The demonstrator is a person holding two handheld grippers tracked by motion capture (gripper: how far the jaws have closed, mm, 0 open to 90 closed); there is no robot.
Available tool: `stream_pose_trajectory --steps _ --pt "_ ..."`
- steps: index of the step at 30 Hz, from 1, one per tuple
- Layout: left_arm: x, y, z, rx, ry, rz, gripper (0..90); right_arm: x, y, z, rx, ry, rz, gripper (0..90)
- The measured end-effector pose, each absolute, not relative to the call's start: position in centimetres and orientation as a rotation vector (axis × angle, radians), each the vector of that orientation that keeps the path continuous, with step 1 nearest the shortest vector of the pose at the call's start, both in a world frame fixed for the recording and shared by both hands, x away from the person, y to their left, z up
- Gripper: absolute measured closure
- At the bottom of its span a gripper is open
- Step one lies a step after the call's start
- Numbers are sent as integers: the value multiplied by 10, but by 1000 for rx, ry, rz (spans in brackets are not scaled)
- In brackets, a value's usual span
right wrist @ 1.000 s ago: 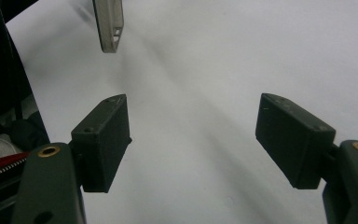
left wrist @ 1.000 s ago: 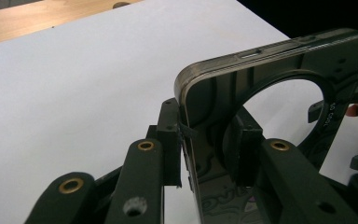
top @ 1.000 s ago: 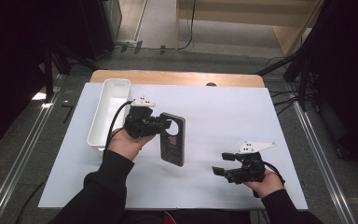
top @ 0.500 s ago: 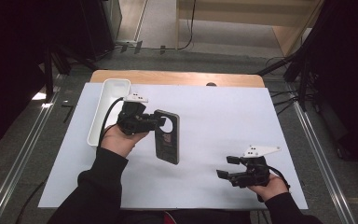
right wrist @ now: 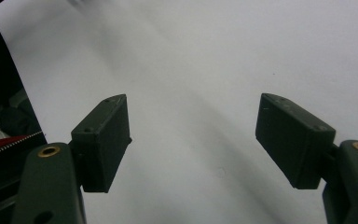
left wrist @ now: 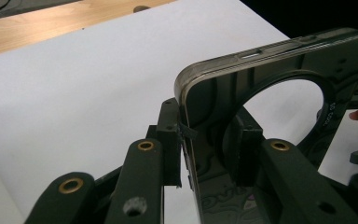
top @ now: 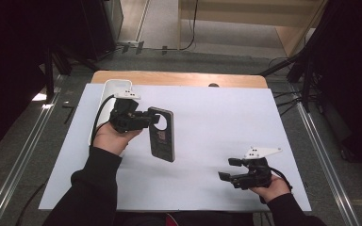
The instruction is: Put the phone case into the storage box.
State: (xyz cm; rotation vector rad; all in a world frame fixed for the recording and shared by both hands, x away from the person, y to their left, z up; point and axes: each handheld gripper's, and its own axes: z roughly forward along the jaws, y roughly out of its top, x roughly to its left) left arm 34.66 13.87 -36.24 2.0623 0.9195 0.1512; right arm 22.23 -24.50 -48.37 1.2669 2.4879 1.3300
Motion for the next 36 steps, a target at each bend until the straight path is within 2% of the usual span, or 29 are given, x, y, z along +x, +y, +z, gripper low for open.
stream_pose_trajectory --steps 21,36 --pt "360 169 -358 2029 990 188 706 223 -245 -484 1261 2489 1335 253" --pt "377 175 -355 1998 1008 180 705 223 -244 -483 1257 2490 1334 253"
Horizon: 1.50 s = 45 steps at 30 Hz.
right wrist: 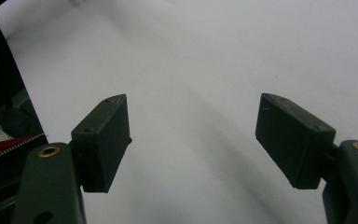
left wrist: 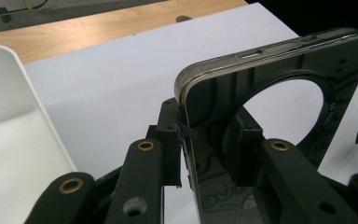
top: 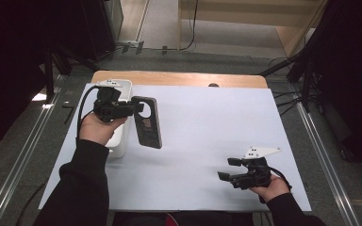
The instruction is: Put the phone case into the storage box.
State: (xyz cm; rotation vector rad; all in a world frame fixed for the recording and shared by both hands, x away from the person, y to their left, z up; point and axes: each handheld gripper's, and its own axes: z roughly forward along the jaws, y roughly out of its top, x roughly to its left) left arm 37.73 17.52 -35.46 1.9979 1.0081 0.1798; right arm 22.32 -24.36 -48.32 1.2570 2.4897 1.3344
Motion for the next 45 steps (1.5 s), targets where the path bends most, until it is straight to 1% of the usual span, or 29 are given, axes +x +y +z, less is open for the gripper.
stream_pose_trajectory --steps 2,9,16,22,40,45 --pt "380 175 -351 1969 1007 152 706 223 -243 -483 1258 2490 1335 253" --pt "389 170 -335 1994 992 200 706 223 -243 -483 1250 2494 1331 253" --pt "398 174 -323 2001 1002 248 706 224 -242 -483 1246 2496 1335 253" --pt "399 178 -316 1995 1006 238 706 224 -242 -483 1251 2492 1330 253" --pt "413 200 -289 1994 1054 335 705 223 -242 -483 1252 2487 1336 253" --pt "419 208 -285 1982 1071 342 706 224 -241 -483 1247 2494 1338 253"
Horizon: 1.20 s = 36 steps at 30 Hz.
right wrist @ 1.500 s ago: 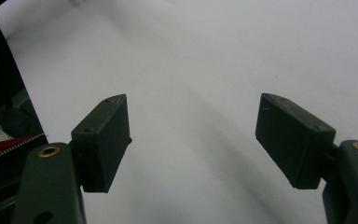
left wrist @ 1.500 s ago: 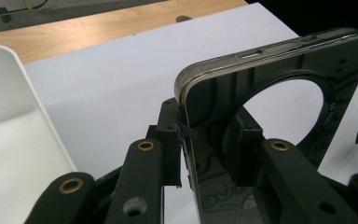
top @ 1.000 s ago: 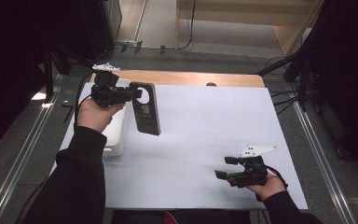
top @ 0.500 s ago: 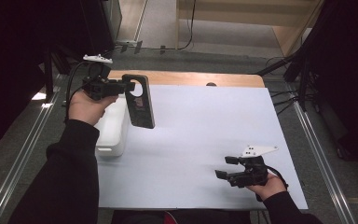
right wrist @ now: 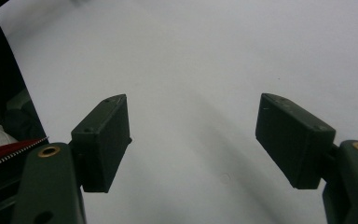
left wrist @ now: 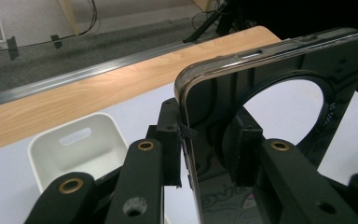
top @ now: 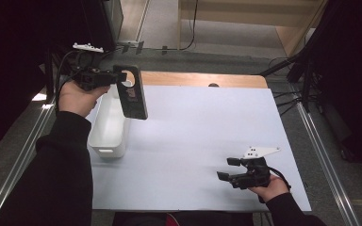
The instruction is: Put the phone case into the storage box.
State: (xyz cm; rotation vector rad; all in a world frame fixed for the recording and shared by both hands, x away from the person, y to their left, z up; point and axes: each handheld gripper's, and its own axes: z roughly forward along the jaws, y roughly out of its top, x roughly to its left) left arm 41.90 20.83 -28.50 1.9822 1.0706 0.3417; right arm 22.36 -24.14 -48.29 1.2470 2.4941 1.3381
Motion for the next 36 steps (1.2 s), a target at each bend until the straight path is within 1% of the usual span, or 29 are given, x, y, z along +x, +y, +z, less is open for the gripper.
stream_pose_trajectory --steps 20,27,36 --pt "434 242 -266 1937 1155 422 706 224 -239 -484 1244 2502 1335 253" --pt "444 244 -259 1939 1162 452 706 224 -237 -484 1230 2504 1346 253" --pt "455 245 -262 1945 1145 478 705 224 -234 -484 1222 2507 1351 253"
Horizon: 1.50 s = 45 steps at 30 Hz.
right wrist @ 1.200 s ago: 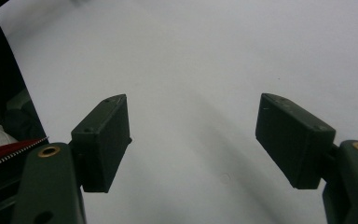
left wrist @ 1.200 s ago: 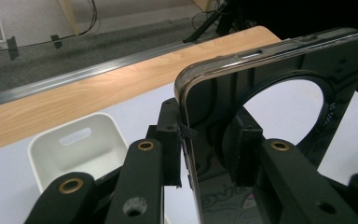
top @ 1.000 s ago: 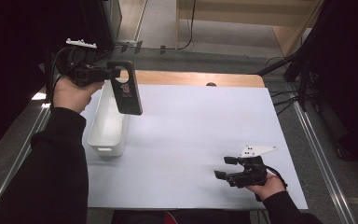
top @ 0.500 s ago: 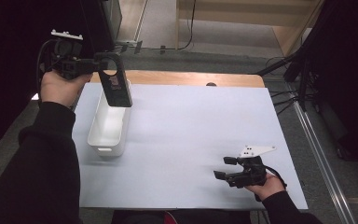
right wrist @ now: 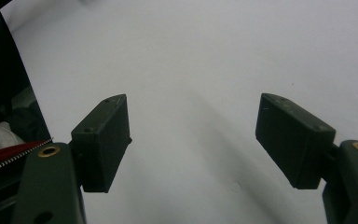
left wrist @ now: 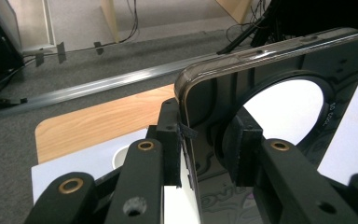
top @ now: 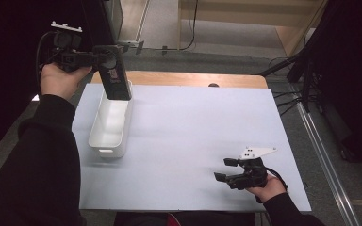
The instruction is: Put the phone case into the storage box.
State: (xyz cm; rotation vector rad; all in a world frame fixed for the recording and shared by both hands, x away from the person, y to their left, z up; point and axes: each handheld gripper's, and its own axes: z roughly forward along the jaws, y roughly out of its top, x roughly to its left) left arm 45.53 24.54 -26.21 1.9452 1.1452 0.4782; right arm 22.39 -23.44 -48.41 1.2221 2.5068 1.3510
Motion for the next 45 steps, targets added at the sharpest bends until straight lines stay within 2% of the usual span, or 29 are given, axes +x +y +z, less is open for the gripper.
stream_pose_trajectory --steps 26,45 --pt "484 257 -284 1937 1220 552 705 217 -242 -484 1250 2467 1348 253" --pt "506 261 -303 1942 1267 560 705 215 -243 -484 1256 2468 1349 253"
